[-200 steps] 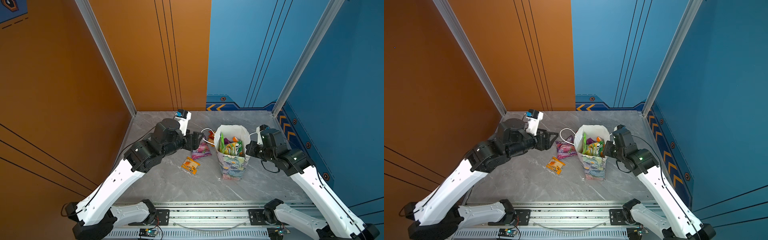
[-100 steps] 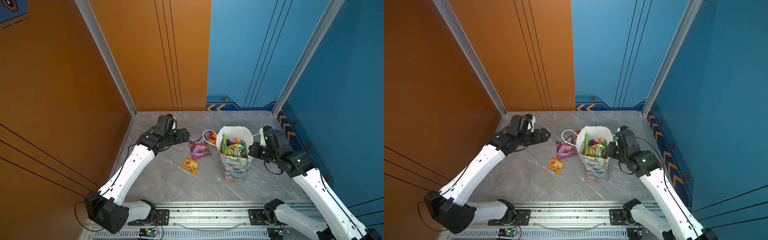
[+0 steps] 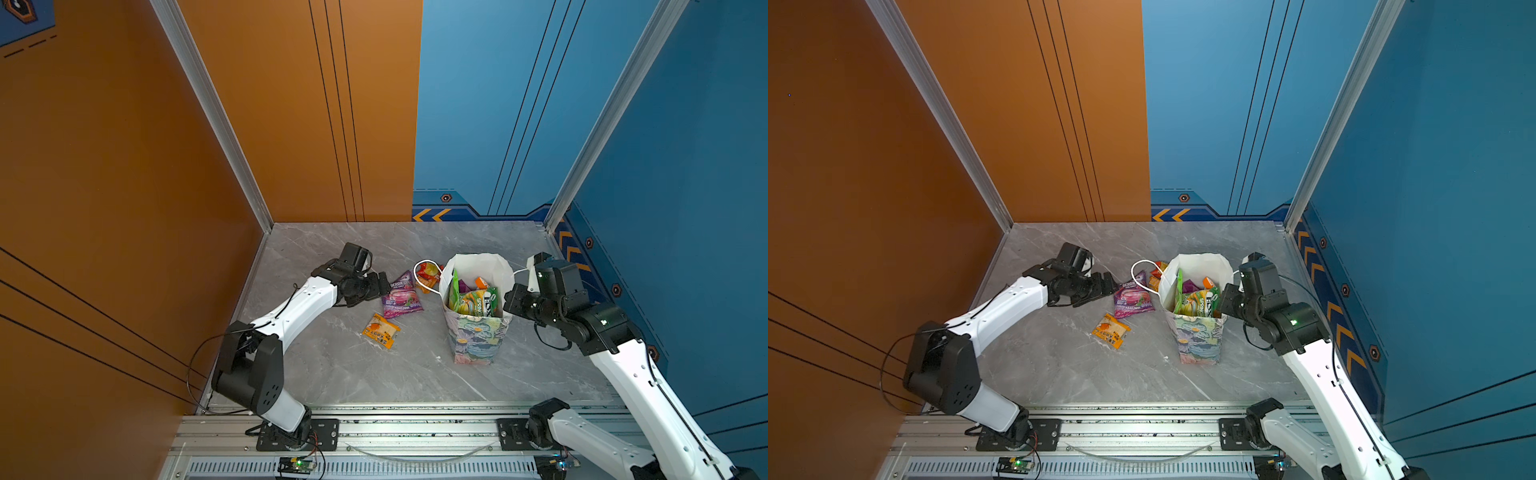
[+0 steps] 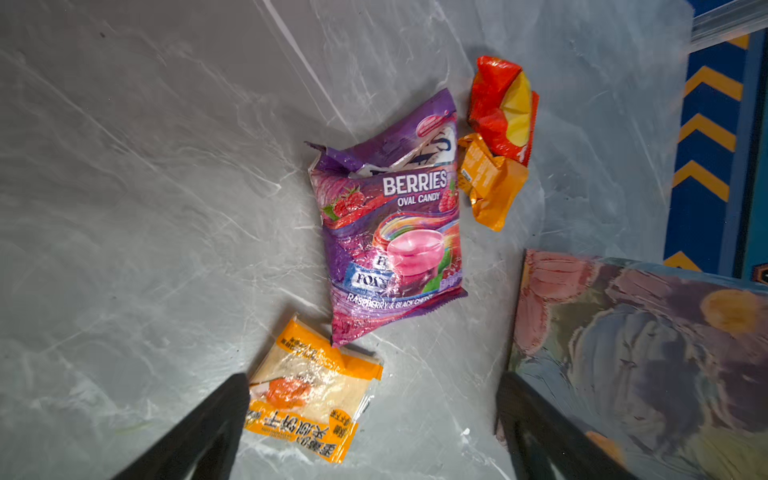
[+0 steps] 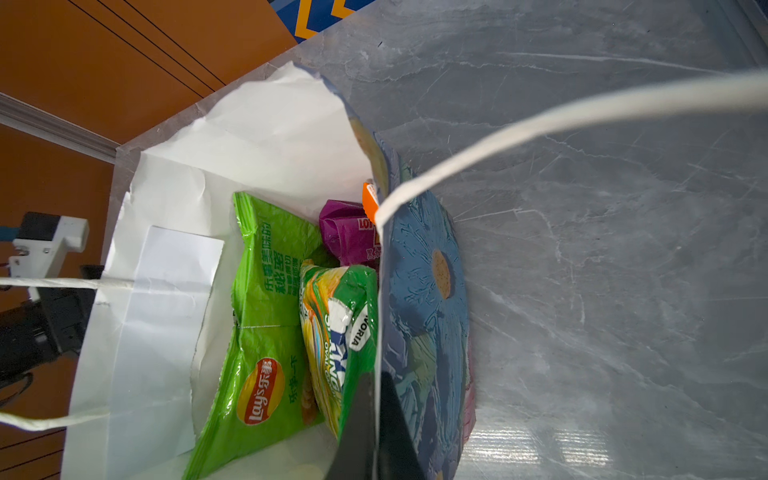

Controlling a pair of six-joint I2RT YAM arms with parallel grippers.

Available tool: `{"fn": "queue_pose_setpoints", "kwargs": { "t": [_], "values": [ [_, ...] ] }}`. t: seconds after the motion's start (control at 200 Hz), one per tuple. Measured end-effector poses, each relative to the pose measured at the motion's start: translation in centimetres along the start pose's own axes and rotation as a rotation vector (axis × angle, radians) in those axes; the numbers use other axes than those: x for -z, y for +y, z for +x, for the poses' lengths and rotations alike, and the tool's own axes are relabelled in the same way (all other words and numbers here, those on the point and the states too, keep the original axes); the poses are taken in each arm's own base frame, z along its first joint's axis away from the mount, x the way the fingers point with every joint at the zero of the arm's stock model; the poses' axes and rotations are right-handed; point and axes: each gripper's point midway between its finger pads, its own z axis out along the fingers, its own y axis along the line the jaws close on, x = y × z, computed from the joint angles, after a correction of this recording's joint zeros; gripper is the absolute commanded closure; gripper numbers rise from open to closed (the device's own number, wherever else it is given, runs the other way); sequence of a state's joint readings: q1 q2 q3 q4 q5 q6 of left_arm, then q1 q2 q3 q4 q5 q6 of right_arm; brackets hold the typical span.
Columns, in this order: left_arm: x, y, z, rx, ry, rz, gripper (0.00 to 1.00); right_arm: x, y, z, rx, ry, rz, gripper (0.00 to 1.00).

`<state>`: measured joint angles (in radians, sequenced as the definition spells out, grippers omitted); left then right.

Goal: Place the snacks into the paper bag
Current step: 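Move the left gripper over the purple Berries candy bag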

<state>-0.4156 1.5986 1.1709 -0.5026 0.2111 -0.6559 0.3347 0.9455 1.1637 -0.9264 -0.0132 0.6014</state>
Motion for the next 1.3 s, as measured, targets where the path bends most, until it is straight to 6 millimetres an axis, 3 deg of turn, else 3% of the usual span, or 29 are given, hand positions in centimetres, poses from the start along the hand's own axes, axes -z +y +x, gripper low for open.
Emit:
{"fn": "queue_pose_setpoints", "kwargs": {
  "t": [0.215, 0.486, 0.756, 1.006, 1.141, 1.211, 1.302],
  "values": [
    [-4.6, -0.4, 2.1, -0.034, 0.103, -0.040, 0.05, 0.7, -2.2, -0.6, -0.033, -0.014, 0.039, 1.00],
    [-6.9, -2.0, 4.1, -0.084, 0.162, -0.046, 0.09, 1.6, -5.6, -1.3, -0.121, -0.039, 0.086, 1.00],
    [-7.0, -6.3, 7.7, -0.183, 0.195, -0.005, 0.10, 1.8, -7.8, -1.5, -0.218, -0.046, 0.099, 1.00],
    [-6.9, -12.5, 11.2, -0.318, 0.215, 0.062, 0.10, 2.0, -7.7, -1.4, -0.238, -0.039, 0.072, 1.00],
    [-6.2, -12.1, 9.5, -0.351, 0.176, 0.018, 0.09, 2.0, -7.5, -1.2, -0.238, -0.036, 0.061, 1.00],
    [-5.4, -10.3, 7.4, -0.321, 0.151, -0.019, 0.09, 2.1, -7.5, -1.1, -0.237, -0.038, 0.056, 1.00],
    [-4.1, -7.1, 3.3, -0.238, 0.096, -0.059, 0.04, 2.2, -7.5, -0.9, -0.237, -0.042, 0.054, 1.00]
  ]
}}
